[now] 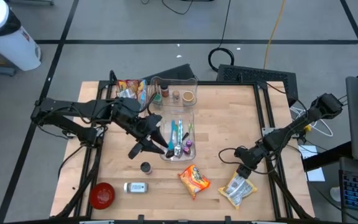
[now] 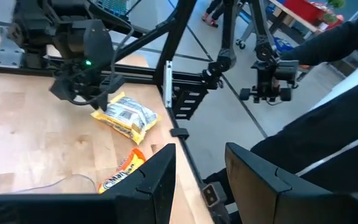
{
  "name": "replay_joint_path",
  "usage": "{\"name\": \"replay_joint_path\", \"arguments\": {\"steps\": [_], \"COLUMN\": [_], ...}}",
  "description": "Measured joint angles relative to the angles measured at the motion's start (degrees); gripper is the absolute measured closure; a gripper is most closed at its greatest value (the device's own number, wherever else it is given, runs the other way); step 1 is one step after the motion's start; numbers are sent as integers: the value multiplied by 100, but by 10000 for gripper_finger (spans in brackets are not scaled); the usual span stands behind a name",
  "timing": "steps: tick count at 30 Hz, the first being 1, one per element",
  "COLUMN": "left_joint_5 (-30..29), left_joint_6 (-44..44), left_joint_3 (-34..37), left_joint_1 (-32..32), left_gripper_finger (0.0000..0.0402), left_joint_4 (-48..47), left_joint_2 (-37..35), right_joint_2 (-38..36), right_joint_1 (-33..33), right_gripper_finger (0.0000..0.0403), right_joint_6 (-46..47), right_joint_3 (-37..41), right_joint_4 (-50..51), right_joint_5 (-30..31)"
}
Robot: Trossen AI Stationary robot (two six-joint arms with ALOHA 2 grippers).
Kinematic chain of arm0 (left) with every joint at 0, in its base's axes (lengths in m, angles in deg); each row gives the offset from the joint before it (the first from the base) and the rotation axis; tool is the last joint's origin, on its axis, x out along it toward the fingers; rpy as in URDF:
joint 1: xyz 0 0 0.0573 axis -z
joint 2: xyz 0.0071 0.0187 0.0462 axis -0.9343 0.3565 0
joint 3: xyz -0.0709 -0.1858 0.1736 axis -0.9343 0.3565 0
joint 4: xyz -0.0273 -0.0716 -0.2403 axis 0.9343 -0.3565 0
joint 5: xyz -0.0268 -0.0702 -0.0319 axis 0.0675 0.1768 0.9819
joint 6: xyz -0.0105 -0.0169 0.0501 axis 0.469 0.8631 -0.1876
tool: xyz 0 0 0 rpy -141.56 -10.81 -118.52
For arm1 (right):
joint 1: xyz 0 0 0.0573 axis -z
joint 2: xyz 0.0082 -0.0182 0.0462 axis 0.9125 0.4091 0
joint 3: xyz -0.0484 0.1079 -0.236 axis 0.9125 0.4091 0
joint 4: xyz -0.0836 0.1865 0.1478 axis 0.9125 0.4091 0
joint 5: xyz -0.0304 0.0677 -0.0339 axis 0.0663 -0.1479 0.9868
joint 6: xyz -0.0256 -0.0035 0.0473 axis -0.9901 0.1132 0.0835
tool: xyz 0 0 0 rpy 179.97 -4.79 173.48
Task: Pick & Place Food Item
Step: Put the yellow noodle pack into the top left transparent bin
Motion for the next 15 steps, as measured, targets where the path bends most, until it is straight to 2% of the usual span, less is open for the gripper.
{"name": "replay_joint_path", "arguments": {"steps": [5,11,15], "left_joint_5": [-211,-213,-215], "left_joint_6": [-61,-86,-204], "left_joint_3": [0,0,0], "left_joint_1": [0,0,0], "left_gripper_finger": [256,256,256], "left_joint_4": [2,2,3], "left_joint_2": [0,-1,-2], "right_joint_2": [2,2,2], "right_joint_1": [0,0,41], "right_gripper_finger": [326,393,398], "right_joint_6": [-64,-67,-73], "right_joint_3": [0,0,0], "right_joint_4": [1,-136,-750], "right_joint_5": [-6,-15,17]}}
